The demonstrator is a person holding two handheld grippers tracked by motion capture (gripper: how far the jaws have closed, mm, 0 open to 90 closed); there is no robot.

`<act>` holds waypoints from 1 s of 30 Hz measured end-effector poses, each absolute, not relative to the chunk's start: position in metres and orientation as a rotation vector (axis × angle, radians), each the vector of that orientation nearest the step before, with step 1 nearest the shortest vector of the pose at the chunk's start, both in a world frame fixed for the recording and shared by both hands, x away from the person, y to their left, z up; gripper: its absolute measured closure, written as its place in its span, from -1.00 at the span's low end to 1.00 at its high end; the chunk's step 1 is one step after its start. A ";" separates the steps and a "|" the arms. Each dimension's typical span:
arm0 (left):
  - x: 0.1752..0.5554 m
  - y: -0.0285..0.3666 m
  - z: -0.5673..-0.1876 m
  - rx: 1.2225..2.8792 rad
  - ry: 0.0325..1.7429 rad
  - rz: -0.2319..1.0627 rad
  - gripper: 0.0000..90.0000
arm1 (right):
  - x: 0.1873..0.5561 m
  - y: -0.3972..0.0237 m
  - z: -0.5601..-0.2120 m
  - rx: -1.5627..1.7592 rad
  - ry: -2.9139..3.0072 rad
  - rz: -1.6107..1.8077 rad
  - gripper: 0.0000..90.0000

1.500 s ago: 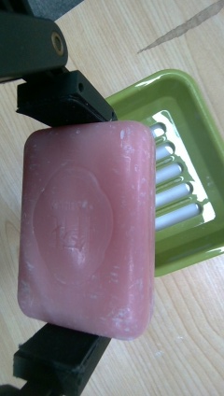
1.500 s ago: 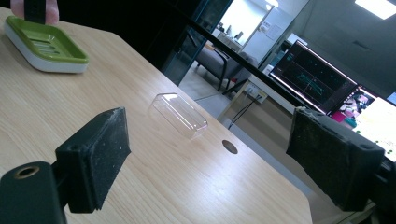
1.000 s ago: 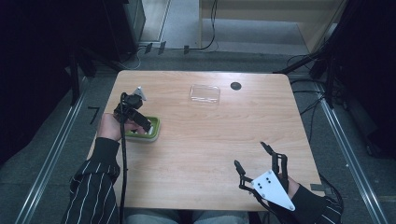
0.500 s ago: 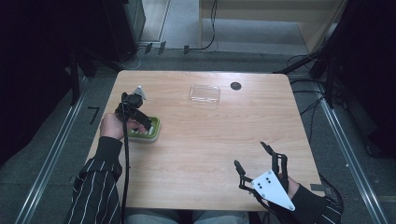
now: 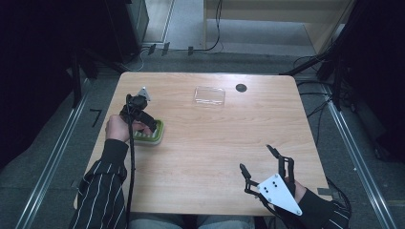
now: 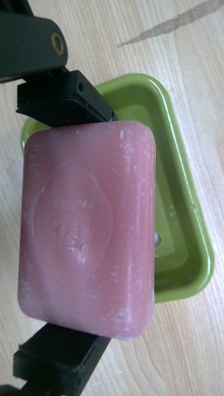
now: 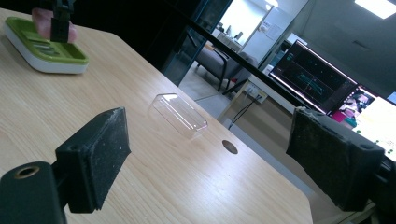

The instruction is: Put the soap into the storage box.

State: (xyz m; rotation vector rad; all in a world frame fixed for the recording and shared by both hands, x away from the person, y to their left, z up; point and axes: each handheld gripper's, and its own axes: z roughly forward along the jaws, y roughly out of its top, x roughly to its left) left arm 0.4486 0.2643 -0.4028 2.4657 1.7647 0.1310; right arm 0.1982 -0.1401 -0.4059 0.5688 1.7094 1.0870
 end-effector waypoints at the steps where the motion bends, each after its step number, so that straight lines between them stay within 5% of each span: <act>1: 0.449 0.264 -0.403 2.466 1.765 0.131 -0.69 | 0.198 -0.140 -0.406 0.569 1.710 1.087 -0.71; 30: 0.458 0.269 -0.428 2.430 1.869 0.152 -0.69 | 0.198 -0.141 -0.406 0.570 1.707 1.088 -0.71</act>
